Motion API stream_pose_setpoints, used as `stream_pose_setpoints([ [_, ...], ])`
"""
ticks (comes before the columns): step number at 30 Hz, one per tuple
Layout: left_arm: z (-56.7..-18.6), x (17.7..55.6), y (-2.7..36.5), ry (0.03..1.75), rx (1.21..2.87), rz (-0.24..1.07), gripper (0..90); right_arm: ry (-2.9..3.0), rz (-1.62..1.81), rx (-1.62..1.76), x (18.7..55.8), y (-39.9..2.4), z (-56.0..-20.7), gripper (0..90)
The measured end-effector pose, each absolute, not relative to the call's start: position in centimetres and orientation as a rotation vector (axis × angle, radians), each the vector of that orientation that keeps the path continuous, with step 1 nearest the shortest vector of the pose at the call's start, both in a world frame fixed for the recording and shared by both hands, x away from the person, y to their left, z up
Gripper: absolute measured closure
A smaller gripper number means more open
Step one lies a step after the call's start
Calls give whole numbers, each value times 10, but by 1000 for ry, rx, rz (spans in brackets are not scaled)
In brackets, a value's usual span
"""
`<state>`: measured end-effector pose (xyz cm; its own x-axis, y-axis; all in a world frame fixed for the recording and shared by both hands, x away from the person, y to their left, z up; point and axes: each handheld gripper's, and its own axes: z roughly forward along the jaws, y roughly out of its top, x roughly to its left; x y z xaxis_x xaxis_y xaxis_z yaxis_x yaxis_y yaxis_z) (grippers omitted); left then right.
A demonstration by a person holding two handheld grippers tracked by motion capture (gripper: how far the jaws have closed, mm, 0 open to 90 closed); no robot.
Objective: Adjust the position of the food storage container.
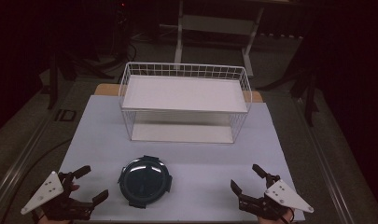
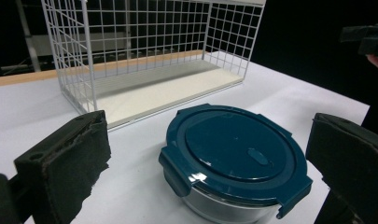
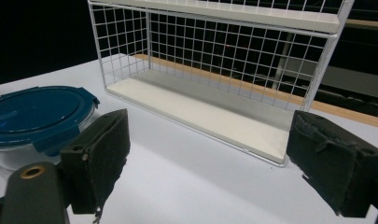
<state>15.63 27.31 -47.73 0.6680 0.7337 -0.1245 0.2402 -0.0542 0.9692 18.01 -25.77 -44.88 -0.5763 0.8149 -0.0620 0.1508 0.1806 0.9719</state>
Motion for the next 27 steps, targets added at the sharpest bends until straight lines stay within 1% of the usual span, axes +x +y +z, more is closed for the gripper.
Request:
stream_pose_setpoints([
  [9, -471, 155, 271, 786, 1595, 480, 0, 1861, 1431, 903, 180, -257, -448, 133],
  [10, -462, 155, 268, 763, 1595, 493, 0, 1856, 1432, 908, 180, -257, -447, 133],
  [15, -449, 158, 268, 741, 1585, 502, 0, 1847, 1439, 912, 178, -258, -446, 133],
  [27, -429, 188, 273, 712, 1665, 507, 0, 1856, 1441, 925, 181, -258, -446, 133],
])
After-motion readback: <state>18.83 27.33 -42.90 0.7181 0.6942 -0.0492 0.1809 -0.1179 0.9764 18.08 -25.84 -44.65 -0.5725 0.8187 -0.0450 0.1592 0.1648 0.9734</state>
